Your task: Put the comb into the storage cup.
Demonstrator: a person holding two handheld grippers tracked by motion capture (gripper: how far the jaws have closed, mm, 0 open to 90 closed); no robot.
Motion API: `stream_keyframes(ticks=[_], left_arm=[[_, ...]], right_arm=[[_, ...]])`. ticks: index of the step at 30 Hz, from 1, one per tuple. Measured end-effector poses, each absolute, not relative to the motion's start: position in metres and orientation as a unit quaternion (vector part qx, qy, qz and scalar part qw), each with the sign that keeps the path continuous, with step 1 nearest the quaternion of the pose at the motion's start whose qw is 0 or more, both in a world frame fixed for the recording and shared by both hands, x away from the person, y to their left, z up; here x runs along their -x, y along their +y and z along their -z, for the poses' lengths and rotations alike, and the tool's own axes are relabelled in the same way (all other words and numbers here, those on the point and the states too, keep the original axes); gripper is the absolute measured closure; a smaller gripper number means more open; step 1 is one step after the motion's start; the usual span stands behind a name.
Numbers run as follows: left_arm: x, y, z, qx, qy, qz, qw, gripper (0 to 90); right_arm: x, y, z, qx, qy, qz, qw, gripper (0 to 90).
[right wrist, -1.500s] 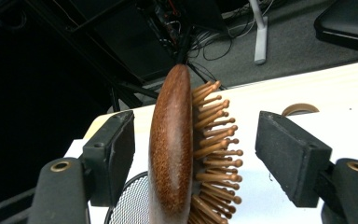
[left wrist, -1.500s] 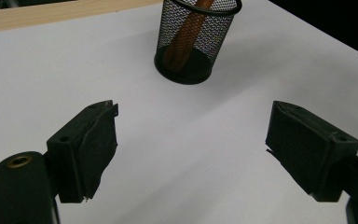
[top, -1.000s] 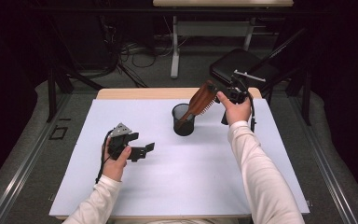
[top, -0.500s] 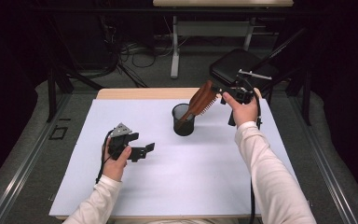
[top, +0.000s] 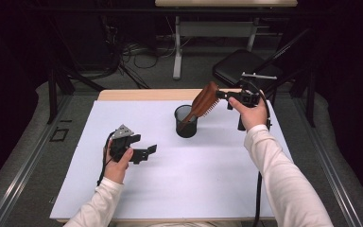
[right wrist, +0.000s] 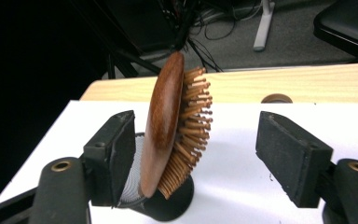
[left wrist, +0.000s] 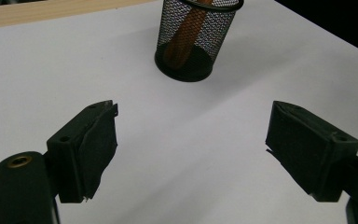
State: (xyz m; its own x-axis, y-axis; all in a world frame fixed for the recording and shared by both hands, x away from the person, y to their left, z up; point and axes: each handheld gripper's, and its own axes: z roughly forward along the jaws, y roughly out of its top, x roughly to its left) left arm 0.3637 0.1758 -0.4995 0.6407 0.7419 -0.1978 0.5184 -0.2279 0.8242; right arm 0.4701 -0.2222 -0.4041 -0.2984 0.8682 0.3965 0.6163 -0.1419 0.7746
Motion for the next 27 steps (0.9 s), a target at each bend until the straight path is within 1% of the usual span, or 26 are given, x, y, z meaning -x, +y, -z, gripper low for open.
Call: stream_keyframes(ticks=[4,10,13,18,21,23,27], left_arm=[[-0.364,0.178,0.500,-0.772,0.412,-0.120,0.469,16.0],[-0.364,0.179,0.501,-0.772,0.414,-0.118,0.468,16.0],[-0.365,0.179,0.501,-0.770,0.416,-0.118,0.469,16.0],[-0.366,0.182,0.501,-0.767,0.418,-0.117,0.473,16.0],[-0.366,0.183,0.500,-0.767,0.418,-0.117,0.472,15.9],[-0.366,0.183,0.500,-0.768,0.417,-0.116,0.473,16.0],[-0.366,0.183,0.500,-0.767,0.415,-0.117,0.475,15.9]], right_arm=[[-0.467,-0.221,0.404,-0.574,0.655,-0.475,0.123,27.6],[-0.462,-0.221,0.402,-0.562,0.668,-0.467,0.140,26.4],[-0.459,-0.222,0.401,-0.560,0.672,-0.464,0.141,26.2],[-0.456,-0.223,0.402,-0.553,0.681,-0.456,0.147,22.7],[-0.455,-0.222,0.404,-0.543,0.692,-0.451,0.151,18.9],[-0.454,-0.220,0.405,-0.540,0.698,-0.447,0.149,17.9],[-0.450,-0.218,0.408,-0.530,0.709,-0.438,0.160,15.5]])
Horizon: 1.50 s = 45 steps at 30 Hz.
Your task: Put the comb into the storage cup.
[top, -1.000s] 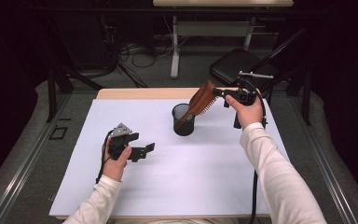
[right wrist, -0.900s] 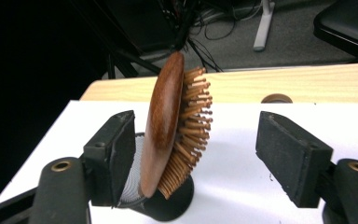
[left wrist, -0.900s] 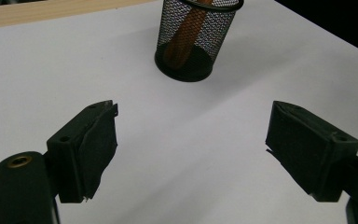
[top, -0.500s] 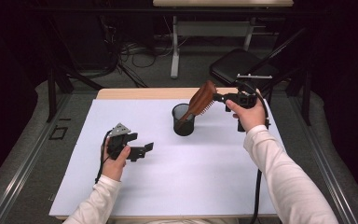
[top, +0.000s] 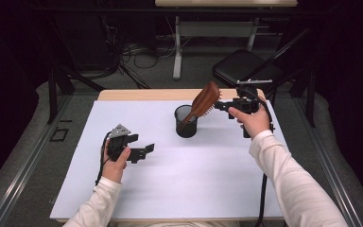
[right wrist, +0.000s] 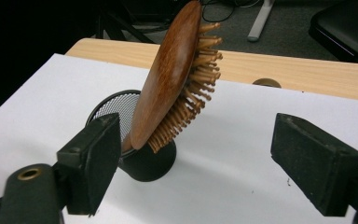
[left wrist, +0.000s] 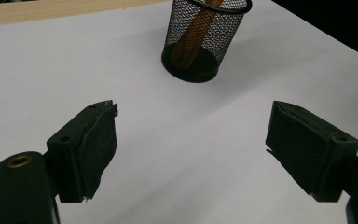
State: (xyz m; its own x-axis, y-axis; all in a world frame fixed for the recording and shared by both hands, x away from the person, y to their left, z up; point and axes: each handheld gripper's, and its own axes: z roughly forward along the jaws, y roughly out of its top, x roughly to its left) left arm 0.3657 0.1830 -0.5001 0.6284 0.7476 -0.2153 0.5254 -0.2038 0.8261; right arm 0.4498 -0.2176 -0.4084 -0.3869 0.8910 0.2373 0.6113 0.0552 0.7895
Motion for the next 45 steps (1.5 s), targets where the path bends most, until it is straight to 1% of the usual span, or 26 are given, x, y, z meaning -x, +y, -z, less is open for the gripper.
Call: stream_keyframes(ticks=[3,8,11,22,36,45], left_arm=[[-0.366,0.183,0.500,-0.766,0.413,-0.116,0.478,16.0],[-0.365,0.183,0.499,-0.769,0.407,-0.116,0.480,16.0],[-0.364,0.183,0.498,-0.768,0.405,-0.116,0.483,15.9],[-0.364,0.184,0.497,-0.766,0.405,-0.117,0.486,15.9],[-0.363,0.187,0.496,-0.764,0.405,-0.117,0.489,15.9],[-0.363,0.187,0.495,-0.763,0.402,-0.117,0.492,15.9]], right_arm=[[-0.446,-0.217,0.410,-0.531,0.707,-0.440,0.154,15.1],[-0.440,-0.218,0.411,-0.517,0.719,-0.435,0.163,15.0],[-0.436,-0.218,0.412,-0.512,0.724,-0.434,0.158,14.4],[-0.424,-0.212,0.417,-0.497,0.736,-0.428,0.166,14.3],[-0.402,-0.196,0.435,-0.471,0.755,-0.433,0.147,14.4],[-0.392,-0.191,0.451,-0.454,0.760,-0.442,0.144,14.3]])
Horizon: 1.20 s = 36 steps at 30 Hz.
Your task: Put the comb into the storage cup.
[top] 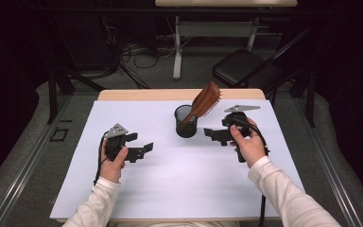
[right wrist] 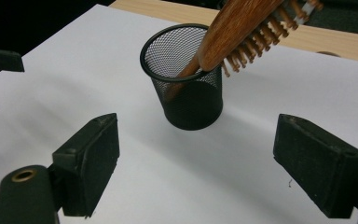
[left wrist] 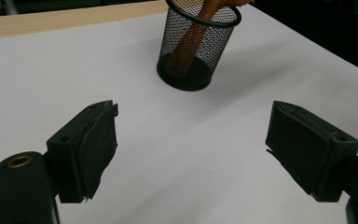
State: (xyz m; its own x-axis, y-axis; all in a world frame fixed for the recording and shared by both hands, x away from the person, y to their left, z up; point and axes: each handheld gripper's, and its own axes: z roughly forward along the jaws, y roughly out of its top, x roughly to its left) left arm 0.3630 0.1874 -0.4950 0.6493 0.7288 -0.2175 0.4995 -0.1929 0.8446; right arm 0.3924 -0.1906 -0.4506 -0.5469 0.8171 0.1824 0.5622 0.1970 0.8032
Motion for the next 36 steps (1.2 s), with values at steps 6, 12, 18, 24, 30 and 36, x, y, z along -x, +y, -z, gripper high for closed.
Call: stream_keyframes(ticks=[6,12,18,24,30,36], left_arm=[[-0.362,0.188,0.494,-0.766,0.397,-0.120,0.492,15.9],[-0.361,0.189,0.494,-0.767,0.394,-0.120,0.492,15.9],[-0.360,0.188,0.492,-0.768,0.389,-0.120,0.494,15.9],[-0.360,0.189,0.488,-0.769,0.384,-0.115,0.498,15.9],[-0.358,0.191,0.488,-0.773,0.379,-0.104,0.499,15.9],[-0.349,0.193,0.491,-0.786,0.363,-0.104,0.489,15.9]], right_arm=[[-0.386,-0.187,0.464,-0.445,0.765,-0.442,0.148,14.3],[-0.379,-0.183,0.474,-0.433,0.770,-0.443,0.149,14.3],[-0.372,-0.179,0.483,-0.423,0.778,-0.440,0.149,14.2],[-0.366,-0.176,0.485,-0.410,0.782,-0.441,0.159,14.0],[-0.359,-0.173,0.489,-0.406,0.785,-0.438,0.163,13.8],[-0.353,-0.171,0.494,-0.401,0.788,-0.440,0.160,13.7]])
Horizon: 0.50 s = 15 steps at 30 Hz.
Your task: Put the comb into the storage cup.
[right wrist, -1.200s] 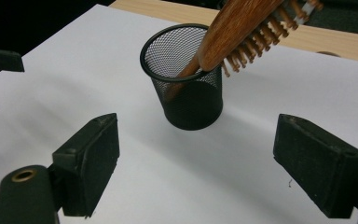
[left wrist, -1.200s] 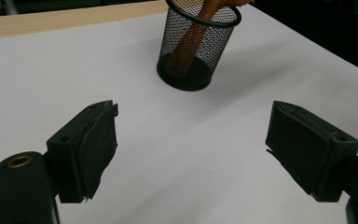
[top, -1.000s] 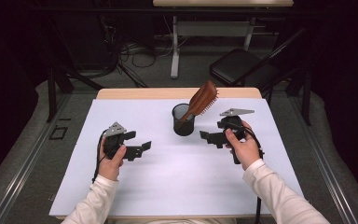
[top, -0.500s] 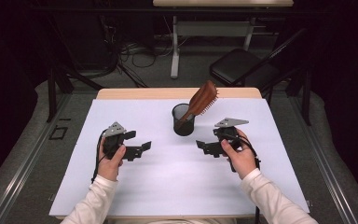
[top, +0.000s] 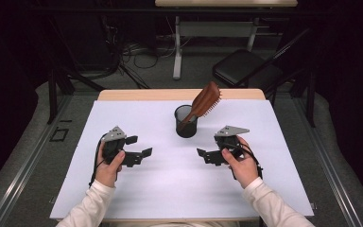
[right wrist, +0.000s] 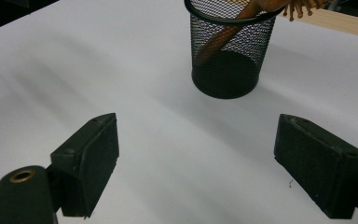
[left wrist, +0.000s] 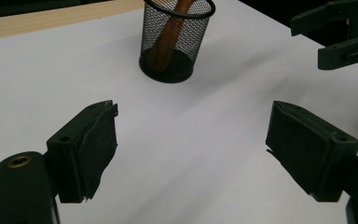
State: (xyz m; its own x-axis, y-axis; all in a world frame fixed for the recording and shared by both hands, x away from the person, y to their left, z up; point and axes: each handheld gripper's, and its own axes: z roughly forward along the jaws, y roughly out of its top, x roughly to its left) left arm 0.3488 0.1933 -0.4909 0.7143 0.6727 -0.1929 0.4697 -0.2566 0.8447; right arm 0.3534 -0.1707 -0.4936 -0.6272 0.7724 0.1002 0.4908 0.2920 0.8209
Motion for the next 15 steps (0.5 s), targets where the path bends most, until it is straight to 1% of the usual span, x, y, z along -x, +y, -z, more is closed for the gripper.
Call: stream_keyframes(ticks=[10,15], left_arm=[[-0.334,0.202,0.497,-0.791,0.353,-0.103,0.489,15.9],[-0.328,0.207,0.501,-0.794,0.350,-0.102,0.487,15.9]], right_arm=[[-0.338,-0.172,0.502,-0.392,0.791,-0.443,0.156,13.6],[-0.330,-0.175,0.505,-0.388,0.790,-0.445,0.166,13.3]])
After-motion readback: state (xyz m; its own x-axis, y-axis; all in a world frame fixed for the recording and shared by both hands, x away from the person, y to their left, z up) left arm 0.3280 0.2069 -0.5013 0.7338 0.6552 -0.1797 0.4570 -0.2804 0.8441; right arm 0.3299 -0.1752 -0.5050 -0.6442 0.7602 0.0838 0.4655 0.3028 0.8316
